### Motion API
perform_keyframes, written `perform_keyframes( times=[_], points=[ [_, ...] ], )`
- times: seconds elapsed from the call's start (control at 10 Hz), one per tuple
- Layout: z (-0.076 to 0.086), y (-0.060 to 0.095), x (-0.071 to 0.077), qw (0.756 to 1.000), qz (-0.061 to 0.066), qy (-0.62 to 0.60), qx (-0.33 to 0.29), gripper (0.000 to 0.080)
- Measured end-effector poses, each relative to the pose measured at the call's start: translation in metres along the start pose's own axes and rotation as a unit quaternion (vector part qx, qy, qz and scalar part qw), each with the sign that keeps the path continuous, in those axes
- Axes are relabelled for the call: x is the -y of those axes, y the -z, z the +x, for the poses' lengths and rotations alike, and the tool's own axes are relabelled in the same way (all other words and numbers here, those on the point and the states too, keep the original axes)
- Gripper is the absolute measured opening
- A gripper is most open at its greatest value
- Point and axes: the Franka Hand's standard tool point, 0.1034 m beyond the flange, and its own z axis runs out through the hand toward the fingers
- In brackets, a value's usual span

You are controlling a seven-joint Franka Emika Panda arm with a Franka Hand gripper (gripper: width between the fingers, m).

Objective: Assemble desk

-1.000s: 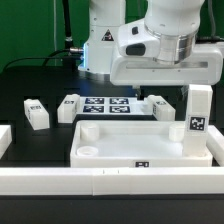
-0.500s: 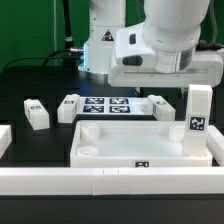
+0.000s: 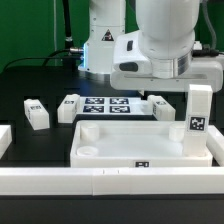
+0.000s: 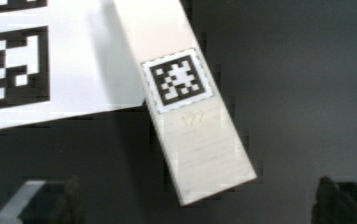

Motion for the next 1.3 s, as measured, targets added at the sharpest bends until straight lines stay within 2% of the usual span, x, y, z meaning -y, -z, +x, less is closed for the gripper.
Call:
perform_keyframes(
  times=[0.1,0.2,0.3,0.4,0.5,0.9,1.2,1.3],
  points=[
    [-0.001,-0.001,-0.001,1.0,0.0,-0.001,0.005,0.0649],
    [-0.005,-0.004,-0.004,0.999,0.0,-0.005,0.038,0.0649],
    [-0.005,-0.011,-0.011,0.997,0.013,-0.019,0.08,0.0649],
    [-0.004,-0.017,-0.015,0.994,0.019,-0.028,0.099,0.0649],
    [-0.005,-0.022,-0.015,0.992,0.035,-0.043,0.115,0.0649],
    [-0.004,-0.023,-0.016,0.992,0.032,-0.05,0.113,0.0649],
    [-0.009,-0.03,-0.002,0.994,0.031,-0.037,0.099,0.0649],
    [-0.008,-0.03,-0.004,0.994,0.031,-0.038,0.099,0.0649]
  ],
)
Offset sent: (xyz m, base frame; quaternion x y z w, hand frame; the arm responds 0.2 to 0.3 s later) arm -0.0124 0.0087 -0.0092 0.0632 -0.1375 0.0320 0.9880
